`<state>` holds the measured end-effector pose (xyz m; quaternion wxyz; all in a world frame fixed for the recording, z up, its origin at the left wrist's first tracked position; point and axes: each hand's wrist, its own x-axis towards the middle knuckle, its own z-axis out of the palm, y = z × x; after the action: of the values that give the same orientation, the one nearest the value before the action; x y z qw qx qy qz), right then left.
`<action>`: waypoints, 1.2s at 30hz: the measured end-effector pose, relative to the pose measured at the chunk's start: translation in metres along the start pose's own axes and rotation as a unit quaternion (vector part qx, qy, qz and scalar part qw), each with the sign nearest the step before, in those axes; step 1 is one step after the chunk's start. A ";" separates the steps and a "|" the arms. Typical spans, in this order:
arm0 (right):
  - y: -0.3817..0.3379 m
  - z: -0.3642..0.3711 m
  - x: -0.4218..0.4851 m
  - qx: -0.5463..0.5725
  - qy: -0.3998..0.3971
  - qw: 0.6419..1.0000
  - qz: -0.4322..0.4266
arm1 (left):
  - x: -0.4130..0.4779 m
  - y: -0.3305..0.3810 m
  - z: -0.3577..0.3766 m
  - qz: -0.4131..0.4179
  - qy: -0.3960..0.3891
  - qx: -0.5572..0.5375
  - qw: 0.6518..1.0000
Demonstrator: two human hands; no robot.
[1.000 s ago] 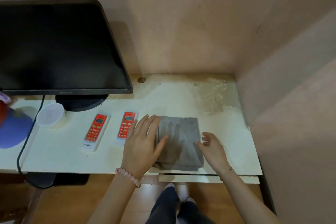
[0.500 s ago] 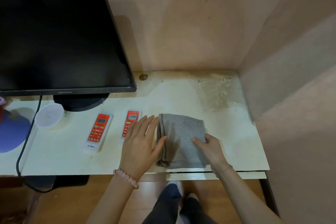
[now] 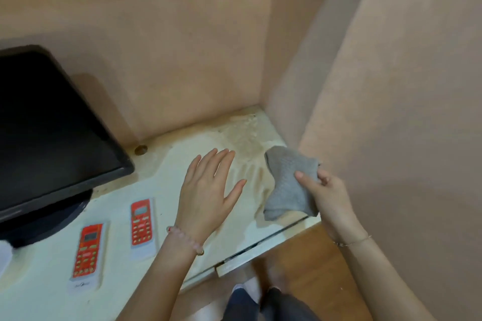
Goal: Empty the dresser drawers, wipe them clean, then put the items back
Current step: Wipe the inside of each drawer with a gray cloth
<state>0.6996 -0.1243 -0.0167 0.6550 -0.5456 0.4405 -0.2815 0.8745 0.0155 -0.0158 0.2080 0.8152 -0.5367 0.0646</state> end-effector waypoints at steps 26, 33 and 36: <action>0.063 -0.249 -0.352 0.180 0.515 0.837 -0.048 | -0.107 0.343 0.033 0.508 -0.103 -0.160 0.840; 0.105 -0.265 -0.458 0.190 0.646 0.739 -0.025 | -0.181 0.429 0.046 0.628 -0.151 -0.191 0.739; 0.122 -0.273 -0.491 0.207 0.686 0.697 -0.009 | -0.211 0.467 0.055 0.671 -0.174 -0.206 0.690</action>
<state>0.2221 0.1954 -0.0058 0.2647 -0.0562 0.6936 -0.6676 0.3594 0.0144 -0.0089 0.1749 0.1706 -0.9673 -0.0682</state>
